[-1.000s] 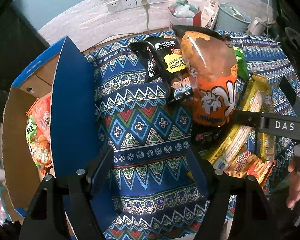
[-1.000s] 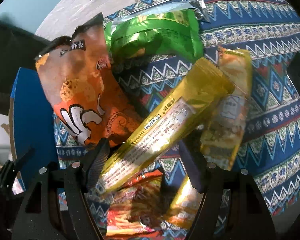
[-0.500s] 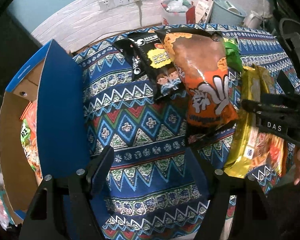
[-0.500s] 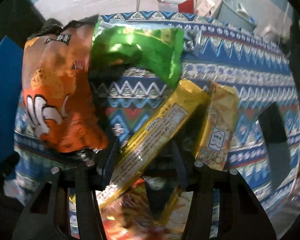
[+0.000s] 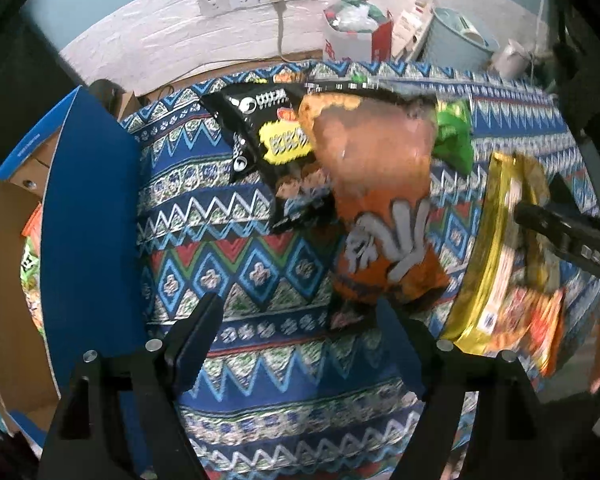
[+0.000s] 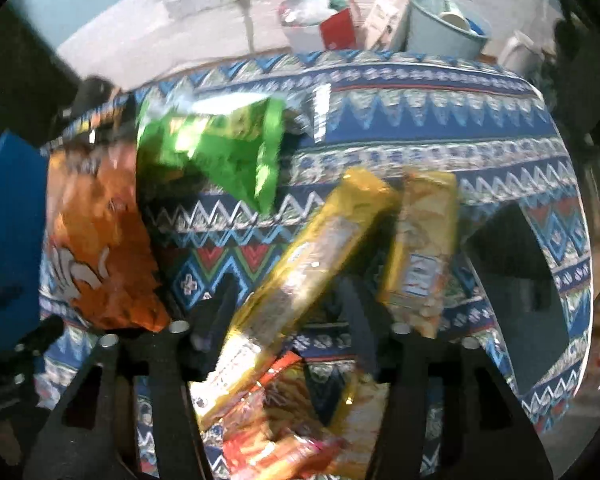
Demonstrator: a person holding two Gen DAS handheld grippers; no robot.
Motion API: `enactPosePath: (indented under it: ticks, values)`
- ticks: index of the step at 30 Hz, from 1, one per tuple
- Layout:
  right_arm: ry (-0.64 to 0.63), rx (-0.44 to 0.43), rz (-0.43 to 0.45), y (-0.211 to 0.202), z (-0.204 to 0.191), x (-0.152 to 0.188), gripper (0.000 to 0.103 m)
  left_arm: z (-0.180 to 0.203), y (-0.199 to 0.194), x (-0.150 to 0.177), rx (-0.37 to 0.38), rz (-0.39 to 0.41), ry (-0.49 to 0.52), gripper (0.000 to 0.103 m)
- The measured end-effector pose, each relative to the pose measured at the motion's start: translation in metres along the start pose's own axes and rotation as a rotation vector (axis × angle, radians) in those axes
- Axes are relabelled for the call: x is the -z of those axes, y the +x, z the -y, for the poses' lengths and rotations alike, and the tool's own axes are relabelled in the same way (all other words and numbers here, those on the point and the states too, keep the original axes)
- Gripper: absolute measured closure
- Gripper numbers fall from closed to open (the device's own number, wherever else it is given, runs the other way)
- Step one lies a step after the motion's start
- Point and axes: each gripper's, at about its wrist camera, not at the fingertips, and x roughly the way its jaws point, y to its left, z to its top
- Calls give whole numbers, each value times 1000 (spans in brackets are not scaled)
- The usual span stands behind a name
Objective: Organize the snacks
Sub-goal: 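Grasp the orange-black chip bag with left tool while right tool grasps yellow wafer stick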
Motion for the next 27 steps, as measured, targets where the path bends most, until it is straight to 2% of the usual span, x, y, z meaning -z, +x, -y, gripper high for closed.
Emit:
enactPosePath:
  ticks: [2,6,11,17,21,23,27]
  values:
    - [22,14,24,-10,12,-4,34,3,1,-6,4,8,-17,22]
    - [53,88,15,-19,33,0,34,9,5,-17,12,16,-38,17]
    - [74,92,-56,-3,39,16,34,17,10,-27,43,9,-59,17]
    - [49,122,-81,17,43,23,34,26,15,-33,80,8,-85,16]
    - [43,127,-92,31,49,28,35,33,25,-39,66,-7,-83,16]
    - [28,137,-85,38,49,31,38,36,33,-42,54,-17,-76,16]
    - [-40,182,-53,42,48,36,57,40,48,-43,60,-26,-78,16]
